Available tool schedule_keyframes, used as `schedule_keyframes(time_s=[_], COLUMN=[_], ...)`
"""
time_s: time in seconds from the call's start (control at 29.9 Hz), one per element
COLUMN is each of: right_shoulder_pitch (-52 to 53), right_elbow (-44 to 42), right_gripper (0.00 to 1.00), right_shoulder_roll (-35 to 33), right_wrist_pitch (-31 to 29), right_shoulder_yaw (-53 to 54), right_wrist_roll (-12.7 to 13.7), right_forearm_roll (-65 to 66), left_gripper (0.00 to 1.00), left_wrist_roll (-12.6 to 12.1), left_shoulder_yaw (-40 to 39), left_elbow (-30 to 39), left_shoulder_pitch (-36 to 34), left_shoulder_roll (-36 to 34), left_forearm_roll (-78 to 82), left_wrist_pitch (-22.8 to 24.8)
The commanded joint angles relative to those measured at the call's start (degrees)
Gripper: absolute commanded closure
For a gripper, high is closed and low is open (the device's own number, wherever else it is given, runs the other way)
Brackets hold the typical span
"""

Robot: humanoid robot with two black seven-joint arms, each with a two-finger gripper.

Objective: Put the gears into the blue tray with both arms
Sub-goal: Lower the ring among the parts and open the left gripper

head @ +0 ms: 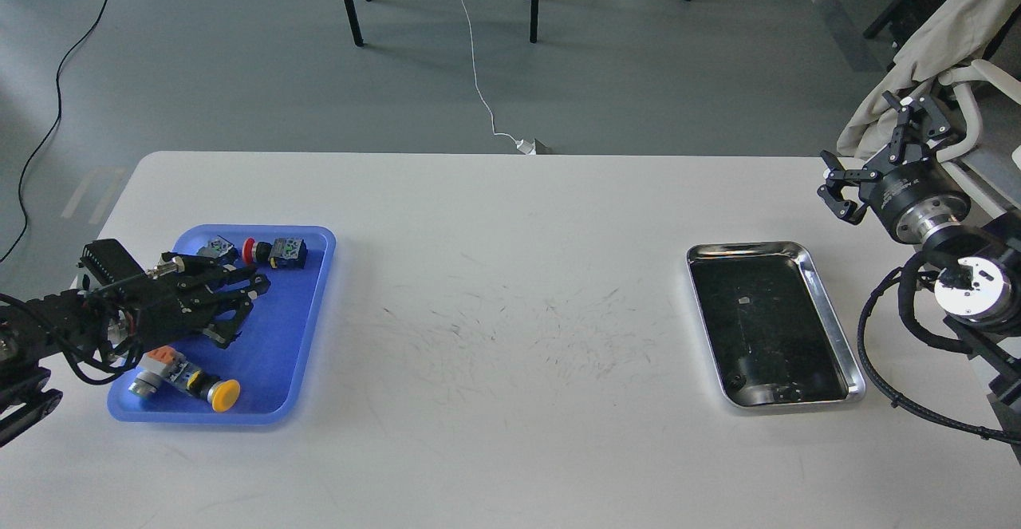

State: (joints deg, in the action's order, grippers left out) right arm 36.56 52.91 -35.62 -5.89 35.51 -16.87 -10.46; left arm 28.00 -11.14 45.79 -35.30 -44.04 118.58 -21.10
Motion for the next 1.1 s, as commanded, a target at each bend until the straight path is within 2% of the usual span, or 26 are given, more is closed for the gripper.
schedule_keyframes(time_s=[0.0,0.33,0.4,0.74,0.84,0.94,1.07], right_shoulder_pitch=[0.09,0.00,0.00,0.00,0.27,0.97,1.06], right_elbow=[0.00,0.09,0.09,0.09,-0.35,-0.26,0.96], right_gripper=[0.01,0.01,0.01,0.01,0.01,0.01,0.01], right_shoulder_roll=[0.02,-0.07,-0.15,-0.15,-0.24,-0.59,-4.10], right_wrist_pitch=[0.00,0.00,0.00,0.35,1.05,2.46,2.20], right_shoulder_yaw=[-0.01,-0.01,-0.01,-0.01,-0.35,-2.37,-5.36], right_wrist_roll=[0.08,-0.01,-0.01,-0.01,-0.09,-0.01,0.61], right_forearm_roll=[0.00,0.00,0.08,0.08,1.57,2.63,2.90], left_gripper=[0.72,0.70,0.65,0.57,0.49,0.47,0.38], left_wrist_roll=[0.00,0.00,0.00,0.00,0.00,0.00,0.00], left_shoulder_yaw=[0.77,1.12,1.12,1.04,1.04,1.04,0.86], left_elbow=[0.00,-0.44,-0.53,-0.62,-0.53,-0.53,-0.53], left_shoulder_pitch=[-0.03,-0.03,-0.03,-0.03,-0.56,-0.91,-1.44], left_shoulder_roll=[-0.08,-0.17,-0.08,-0.26,-0.52,-0.70,-0.96], left_forearm_roll=[-0.45,-1.16,-1.50,-4.58,-10.36,-17.39,-23.64], left_wrist_pitch=[0.00,0.00,0.00,0.00,0.09,0.35,0.53])
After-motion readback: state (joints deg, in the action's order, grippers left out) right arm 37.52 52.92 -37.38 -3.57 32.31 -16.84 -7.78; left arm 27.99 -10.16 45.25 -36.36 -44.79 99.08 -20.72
